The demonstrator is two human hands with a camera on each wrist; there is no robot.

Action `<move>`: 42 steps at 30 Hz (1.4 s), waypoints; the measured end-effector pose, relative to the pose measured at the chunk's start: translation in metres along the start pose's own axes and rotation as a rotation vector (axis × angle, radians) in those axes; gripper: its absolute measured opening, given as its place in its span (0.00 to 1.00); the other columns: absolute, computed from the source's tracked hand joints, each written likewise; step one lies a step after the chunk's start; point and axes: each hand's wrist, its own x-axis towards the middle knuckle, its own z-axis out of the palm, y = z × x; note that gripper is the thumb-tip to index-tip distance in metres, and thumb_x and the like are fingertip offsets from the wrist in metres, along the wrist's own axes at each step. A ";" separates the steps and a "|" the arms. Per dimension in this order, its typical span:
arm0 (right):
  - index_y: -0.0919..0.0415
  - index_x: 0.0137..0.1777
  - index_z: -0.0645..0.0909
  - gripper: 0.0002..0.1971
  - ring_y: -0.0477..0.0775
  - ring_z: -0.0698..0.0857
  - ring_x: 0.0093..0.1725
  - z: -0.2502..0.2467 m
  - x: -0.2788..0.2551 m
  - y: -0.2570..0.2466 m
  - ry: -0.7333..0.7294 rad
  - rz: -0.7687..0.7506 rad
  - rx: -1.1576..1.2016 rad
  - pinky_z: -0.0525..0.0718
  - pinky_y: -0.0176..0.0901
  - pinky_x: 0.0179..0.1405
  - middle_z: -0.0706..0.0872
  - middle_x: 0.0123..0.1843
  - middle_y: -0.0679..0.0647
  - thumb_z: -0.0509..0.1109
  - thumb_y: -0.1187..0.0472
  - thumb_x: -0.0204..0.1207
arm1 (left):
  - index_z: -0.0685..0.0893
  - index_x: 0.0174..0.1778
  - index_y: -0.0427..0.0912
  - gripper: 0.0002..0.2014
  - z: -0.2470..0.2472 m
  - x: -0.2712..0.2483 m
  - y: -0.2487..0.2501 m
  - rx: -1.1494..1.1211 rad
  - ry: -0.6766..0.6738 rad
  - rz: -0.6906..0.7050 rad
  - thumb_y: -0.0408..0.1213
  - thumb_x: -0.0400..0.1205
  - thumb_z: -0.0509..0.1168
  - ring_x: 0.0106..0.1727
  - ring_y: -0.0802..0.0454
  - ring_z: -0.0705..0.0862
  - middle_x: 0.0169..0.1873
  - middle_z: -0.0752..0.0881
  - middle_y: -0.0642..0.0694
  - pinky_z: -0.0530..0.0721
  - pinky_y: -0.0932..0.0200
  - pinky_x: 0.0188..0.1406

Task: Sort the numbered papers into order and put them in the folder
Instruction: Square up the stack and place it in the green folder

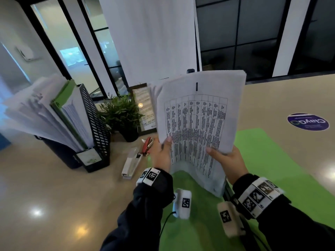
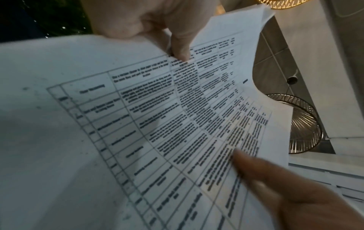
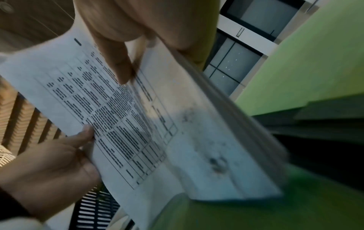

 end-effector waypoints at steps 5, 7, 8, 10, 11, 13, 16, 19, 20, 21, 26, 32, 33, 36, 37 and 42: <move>0.58 0.52 0.81 0.10 0.46 0.85 0.45 -0.005 -0.003 0.008 -0.005 0.037 -0.083 0.81 0.41 0.45 0.87 0.45 0.48 0.71 0.70 0.74 | 0.77 0.63 0.41 0.14 0.003 0.009 0.004 -0.005 -0.108 -0.008 0.43 0.85 0.59 0.52 0.57 0.81 0.49 0.84 0.52 0.76 0.58 0.54; 0.59 0.54 0.82 0.10 0.48 0.86 0.43 -0.014 0.000 0.006 0.025 0.045 -0.137 0.81 0.42 0.45 0.88 0.45 0.52 0.69 0.70 0.75 | 0.78 0.58 0.48 0.11 -0.005 0.022 0.004 0.109 -0.199 0.005 0.47 0.85 0.57 0.50 0.58 0.81 0.47 0.83 0.56 0.76 0.62 0.51; 0.60 0.55 0.83 0.10 0.51 0.86 0.43 -0.021 0.004 0.004 0.037 0.057 -0.168 0.81 0.45 0.50 0.88 0.46 0.55 0.69 0.70 0.76 | 0.78 0.53 0.50 0.11 -0.010 0.029 0.004 0.129 -0.208 -0.004 0.52 0.83 0.58 0.49 0.55 0.82 0.44 0.83 0.56 0.78 0.60 0.52; 0.62 0.58 0.82 0.11 0.56 0.86 0.47 -0.038 0.012 0.003 0.030 0.123 -0.230 0.80 0.50 0.57 0.87 0.48 0.56 0.68 0.69 0.76 | 0.78 0.45 0.47 0.13 -0.030 0.045 -0.002 0.077 -0.207 -0.085 0.54 0.80 0.61 0.45 0.52 0.82 0.38 0.80 0.50 0.82 0.56 0.56; 0.62 0.57 0.82 0.11 0.57 0.85 0.48 -0.047 0.015 0.005 0.019 0.169 -0.259 0.79 0.51 0.58 0.87 0.49 0.57 0.68 0.70 0.76 | 0.76 0.44 0.42 0.13 -0.041 0.052 -0.006 0.100 -0.191 -0.104 0.49 0.82 0.62 0.42 0.53 0.83 0.36 0.78 0.45 0.83 0.59 0.53; 0.61 0.50 0.81 0.07 0.61 0.85 0.48 -0.061 0.019 0.014 0.017 0.279 -0.314 0.80 0.54 0.58 0.86 0.49 0.61 0.68 0.72 0.75 | 0.75 0.44 0.38 0.12 -0.065 0.065 -0.015 0.374 -0.176 -0.119 0.45 0.83 0.62 0.43 0.46 0.86 0.39 0.81 0.33 0.79 0.61 0.43; 0.63 0.44 0.80 0.06 0.68 0.85 0.53 -0.073 0.019 0.034 0.054 0.441 -0.357 0.80 0.64 0.63 0.86 0.51 0.67 0.71 0.73 0.72 | 0.82 0.51 0.37 0.14 -0.098 0.081 -0.029 1.053 -0.294 -0.174 0.46 0.83 0.62 0.56 0.38 0.82 0.54 0.84 0.31 0.75 0.53 0.50; 0.69 0.48 0.81 0.08 0.70 0.85 0.54 -0.080 0.026 0.055 0.139 0.496 -0.336 0.80 0.66 0.63 0.86 0.55 0.71 0.74 0.72 0.69 | 0.71 0.73 0.35 0.36 -0.114 0.092 -0.053 1.255 -0.378 -0.352 0.59 0.77 0.63 0.68 0.40 0.77 0.70 0.76 0.35 0.75 0.52 0.66; 0.70 0.50 0.81 0.10 0.70 0.85 0.54 -0.081 0.028 0.058 0.156 0.506 -0.334 0.80 0.67 0.62 0.86 0.56 0.71 0.74 0.72 0.69 | 0.70 0.73 0.36 0.40 -0.117 0.095 -0.062 1.271 -0.372 -0.368 0.62 0.74 0.64 0.67 0.40 0.78 0.70 0.77 0.35 0.76 0.52 0.65; 0.69 0.52 0.81 0.12 0.70 0.85 0.54 -0.081 0.029 0.061 0.164 0.509 -0.321 0.80 0.67 0.62 0.86 0.56 0.71 0.74 0.72 0.69 | 0.70 0.72 0.35 0.39 -0.116 0.097 -0.066 1.281 -0.376 -0.386 0.60 0.73 0.66 0.66 0.40 0.79 0.69 0.78 0.35 0.76 0.53 0.64; 0.64 0.47 0.81 0.05 0.67 0.85 0.54 -0.079 0.022 0.053 0.143 0.550 -0.266 0.80 0.66 0.63 0.87 0.53 0.66 0.69 0.72 0.74 | 0.78 0.65 0.34 0.23 -0.115 0.102 -0.069 1.358 -0.340 -0.340 0.44 0.78 0.68 0.64 0.41 0.81 0.63 0.82 0.36 0.78 0.55 0.61; 0.70 0.61 0.79 0.14 0.66 0.85 0.53 -0.076 0.022 0.050 0.124 0.555 -0.285 0.81 0.59 0.60 0.86 0.51 0.64 0.69 0.72 0.74 | 0.81 0.59 0.39 0.23 -0.116 0.066 -0.045 1.271 -0.432 -0.196 0.51 0.74 0.69 0.57 0.44 0.84 0.56 0.85 0.41 0.79 0.58 0.52; 0.70 0.60 0.79 0.14 0.65 0.84 0.53 -0.077 0.022 0.051 0.137 0.560 -0.276 0.81 0.58 0.59 0.85 0.50 0.63 0.69 0.72 0.75 | 0.82 0.55 0.38 0.18 -0.112 0.055 -0.039 1.233 -0.462 -0.163 0.46 0.75 0.69 0.54 0.44 0.85 0.52 0.86 0.41 0.78 0.59 0.49; 0.69 0.61 0.79 0.15 0.68 0.84 0.57 -0.079 0.022 0.050 0.194 0.577 -0.210 0.80 0.64 0.63 0.85 0.55 0.65 0.69 0.71 0.75 | 0.80 0.46 0.39 0.06 -0.097 0.024 -0.028 1.154 -0.573 -0.058 0.33 0.76 0.68 0.48 0.44 0.83 0.41 0.83 0.44 0.75 0.60 0.44; 0.69 0.62 0.78 0.15 0.68 0.84 0.57 -0.081 0.022 0.050 0.215 0.584 -0.177 0.79 0.64 0.64 0.85 0.56 0.65 0.69 0.71 0.75 | 0.79 0.46 0.41 0.06 -0.091 0.017 -0.026 1.109 -0.585 -0.033 0.34 0.76 0.69 0.46 0.46 0.82 0.40 0.81 0.47 0.74 0.60 0.44; 0.70 0.65 0.75 0.17 0.62 0.81 0.50 -0.087 0.022 0.051 0.318 0.565 -0.020 0.79 0.52 0.57 0.83 0.49 0.61 0.67 0.72 0.76 | 0.79 0.55 0.40 0.13 -0.064 -0.008 -0.034 1.032 -0.649 0.036 0.38 0.77 0.70 0.44 0.52 0.79 0.42 0.80 0.50 0.75 0.60 0.46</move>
